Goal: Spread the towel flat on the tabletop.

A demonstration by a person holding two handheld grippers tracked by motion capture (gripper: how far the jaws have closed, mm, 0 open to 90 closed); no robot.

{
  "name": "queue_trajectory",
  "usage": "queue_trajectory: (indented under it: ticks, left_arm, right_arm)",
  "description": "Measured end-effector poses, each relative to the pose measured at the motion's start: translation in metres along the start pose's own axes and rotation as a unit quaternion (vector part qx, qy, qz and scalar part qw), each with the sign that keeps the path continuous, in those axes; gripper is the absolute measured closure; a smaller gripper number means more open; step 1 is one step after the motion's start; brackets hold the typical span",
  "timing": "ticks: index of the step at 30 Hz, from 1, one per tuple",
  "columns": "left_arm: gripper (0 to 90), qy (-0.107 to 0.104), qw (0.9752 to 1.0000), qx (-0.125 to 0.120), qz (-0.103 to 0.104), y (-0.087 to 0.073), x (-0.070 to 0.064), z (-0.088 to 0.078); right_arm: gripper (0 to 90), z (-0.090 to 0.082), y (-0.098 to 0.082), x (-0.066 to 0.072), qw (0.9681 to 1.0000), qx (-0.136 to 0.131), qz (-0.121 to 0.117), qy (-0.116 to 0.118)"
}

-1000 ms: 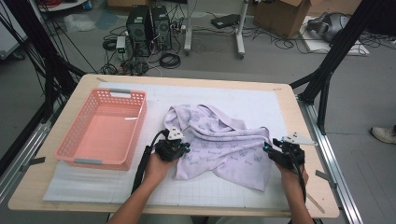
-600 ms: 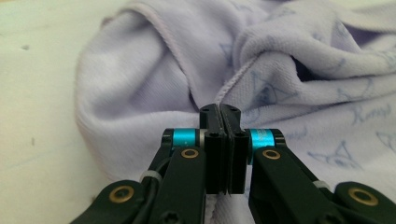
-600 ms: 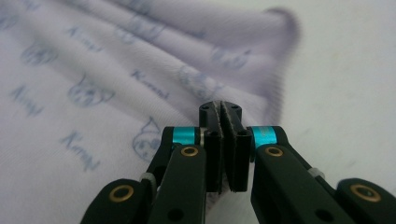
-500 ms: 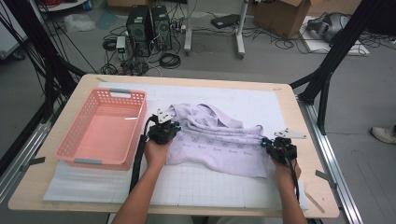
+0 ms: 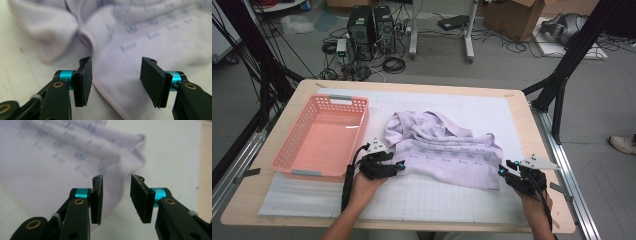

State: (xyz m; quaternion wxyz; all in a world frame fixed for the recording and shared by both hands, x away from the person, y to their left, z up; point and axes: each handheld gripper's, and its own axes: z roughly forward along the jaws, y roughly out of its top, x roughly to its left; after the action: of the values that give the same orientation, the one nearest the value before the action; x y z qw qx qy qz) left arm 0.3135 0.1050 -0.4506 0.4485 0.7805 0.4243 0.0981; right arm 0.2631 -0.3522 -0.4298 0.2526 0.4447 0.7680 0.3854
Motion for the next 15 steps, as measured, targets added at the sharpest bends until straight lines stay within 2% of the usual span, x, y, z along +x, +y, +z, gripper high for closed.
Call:
queue_trajectory:
  ticks: [3, 4, 5, 6, 7, 8, 9, 10, 11, 12, 15]
  left_arm:
    - [40.6, 0.005, 1.0, 0.007, 0.002, 0.002, -0.005, 0.002]
    - [41.2, 0.007, 0.9999, 0.007, 0.008, 0.002, -0.007, 0.003]
    - [44.4, 0.013, 0.9996, 0.01, 0.023, 0.001, -0.01, 0.004]
    - [49.1, 0.024, 0.9989, 0.01, 0.04, 0.0, -0.013, 0.004]
    - [60.7, 0.031, 0.9976, 0.015, 0.06, 0.0, -0.016, 0.005]
    - [72.5, 0.029, 0.9967, 0.017, 0.074, -0.001, -0.017, 0.004]
    - [84.6, 0.023, 0.9973, 0.016, 0.068, -0.001, -0.016, 0.003]
    - [85.5, 0.021, 0.9977, 0.014, 0.062, -0.002, -0.015, 0.002]
    - [86.2, 0.02, 0.9979, 0.013, 0.06, -0.003, -0.015, 0.001]
    - [86.5, 0.02, 0.9983, 0.009, 0.054, -0.004, -0.016, -0.001]
    - [86.7, 0.015, 0.9988, 0.004, 0.046, -0.01, -0.016, -0.01]
  right_arm:
    - [54.4, 0.004, -0.01, 0.005, 0.9995, 0.015, 0.008, 0.027]
    - [53.1, 0.008, -0.012, 0.008, 0.9992, 0.022, 0.009, 0.03]
    - [51.9, 0.013, -0.013, 0.011, 0.9988, 0.037, 0.005, 0.033]
    - [50.3, 0.017, -0.013, 0.015, 0.9987, 0.043, -0.003, 0.026]
    - [51.1, 0.018, -0.012, 0.016, 0.9989, 0.041, -0.005, 0.024]
    - [52.1, 0.018, -0.011, 0.016, 0.9988, 0.043, 0.0, 0.023]
    - [55.3, 0.018, -0.012, 0.016, 0.9987, 0.044, 0.009, 0.023]
    - [64.5, 0.017, -0.012, 0.016, 0.9986, 0.045, 0.011, 0.027]
    - [78.6, 0.016, -0.012, 0.016, 0.9981, 0.046, 0.007, 0.041]
    - [81.8, 0.014, -0.012, 0.017, 0.9974, 0.05, 0.006, 0.051]
    - [83.7, 0.009, -0.014, 0.018, 0.9972, 0.057, 0.004, 0.049]
